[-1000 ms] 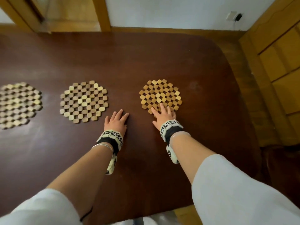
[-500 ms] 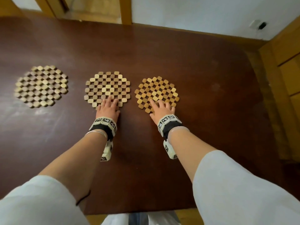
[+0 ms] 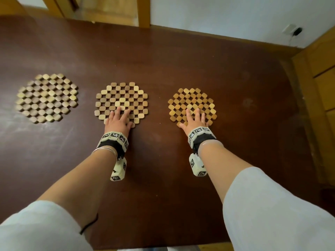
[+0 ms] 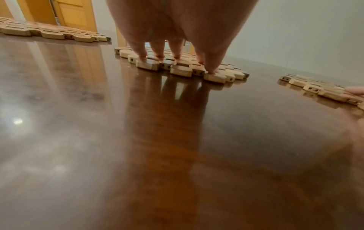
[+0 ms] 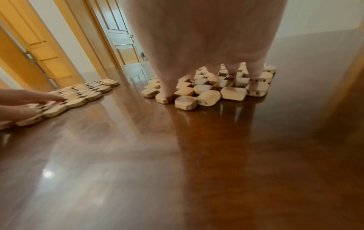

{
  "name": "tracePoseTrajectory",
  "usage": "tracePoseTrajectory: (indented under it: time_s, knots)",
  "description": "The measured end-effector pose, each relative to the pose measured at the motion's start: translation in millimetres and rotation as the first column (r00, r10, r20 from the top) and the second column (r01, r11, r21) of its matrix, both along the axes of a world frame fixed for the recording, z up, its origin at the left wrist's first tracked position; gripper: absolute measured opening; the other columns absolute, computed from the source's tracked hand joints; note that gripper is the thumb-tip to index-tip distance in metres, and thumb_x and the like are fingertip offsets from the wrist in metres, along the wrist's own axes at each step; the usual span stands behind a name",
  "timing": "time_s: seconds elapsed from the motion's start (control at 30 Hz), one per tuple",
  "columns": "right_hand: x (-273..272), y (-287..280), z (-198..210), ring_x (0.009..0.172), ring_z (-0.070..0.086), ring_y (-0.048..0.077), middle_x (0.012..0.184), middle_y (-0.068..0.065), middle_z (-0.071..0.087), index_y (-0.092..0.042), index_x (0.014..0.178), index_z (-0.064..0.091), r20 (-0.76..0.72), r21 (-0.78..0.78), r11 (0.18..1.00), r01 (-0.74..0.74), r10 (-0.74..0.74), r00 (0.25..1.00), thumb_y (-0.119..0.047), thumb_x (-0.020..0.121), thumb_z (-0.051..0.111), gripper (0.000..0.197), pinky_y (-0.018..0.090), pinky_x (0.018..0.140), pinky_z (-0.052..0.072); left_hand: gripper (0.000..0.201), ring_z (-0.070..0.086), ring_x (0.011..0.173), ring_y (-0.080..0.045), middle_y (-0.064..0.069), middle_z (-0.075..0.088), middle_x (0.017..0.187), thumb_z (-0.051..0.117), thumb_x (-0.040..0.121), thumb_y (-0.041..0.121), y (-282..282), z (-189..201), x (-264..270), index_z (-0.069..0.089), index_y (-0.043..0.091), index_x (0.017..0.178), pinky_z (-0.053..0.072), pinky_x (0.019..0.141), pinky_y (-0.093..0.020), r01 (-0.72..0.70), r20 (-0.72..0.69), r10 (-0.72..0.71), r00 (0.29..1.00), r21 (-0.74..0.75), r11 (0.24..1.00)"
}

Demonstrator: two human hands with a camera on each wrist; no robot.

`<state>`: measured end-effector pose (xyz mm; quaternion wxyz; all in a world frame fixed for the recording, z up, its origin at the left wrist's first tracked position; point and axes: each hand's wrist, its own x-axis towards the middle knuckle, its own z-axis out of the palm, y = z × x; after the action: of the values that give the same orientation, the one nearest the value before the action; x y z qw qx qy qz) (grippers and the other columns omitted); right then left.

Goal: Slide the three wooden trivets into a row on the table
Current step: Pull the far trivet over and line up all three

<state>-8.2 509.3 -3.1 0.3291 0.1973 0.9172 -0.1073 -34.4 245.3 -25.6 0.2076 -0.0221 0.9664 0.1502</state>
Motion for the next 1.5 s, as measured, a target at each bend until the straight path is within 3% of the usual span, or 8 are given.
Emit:
tracePoseTrajectory:
  time_s: [1.27,1.5]
  knots:
    - [-16,-15,0,0.15,-0.013,0.031,0.163,0.003,-0.017,-0.038,0.153,-0.003,0.0,-0.007,0.997,-0.07,0.07,0.998,-0.049,0.096,0.045,0.075,0.054,0.119,0.009,0.056,0.011,0.148,-0.031,-0.005,0.013,0.161,0.047,0.094,0.029,3,5,-9,0.028,0.031,0.147,0.013,0.122,-0.047,-0.032,-0.025,0.032,0.999,-0.004,0.999]
    - [-12,-20,7,0.15,-0.01,0.03,0.164,0.001,-0.012,-0.034,0.154,-0.003,0.003,0.026,0.996,-0.086,0.086,0.996,-0.048,0.097,0.044,0.075,0.053,0.12,0.005,0.059,0.006,0.15,-0.027,-0.003,0.009,0.162,0.046,0.094,0.029,1,13,-11,0.023,0.032,0.149,0.011,0.122,-0.047,0.006,0.035,-0.006,0.999,-0.016,1.0]
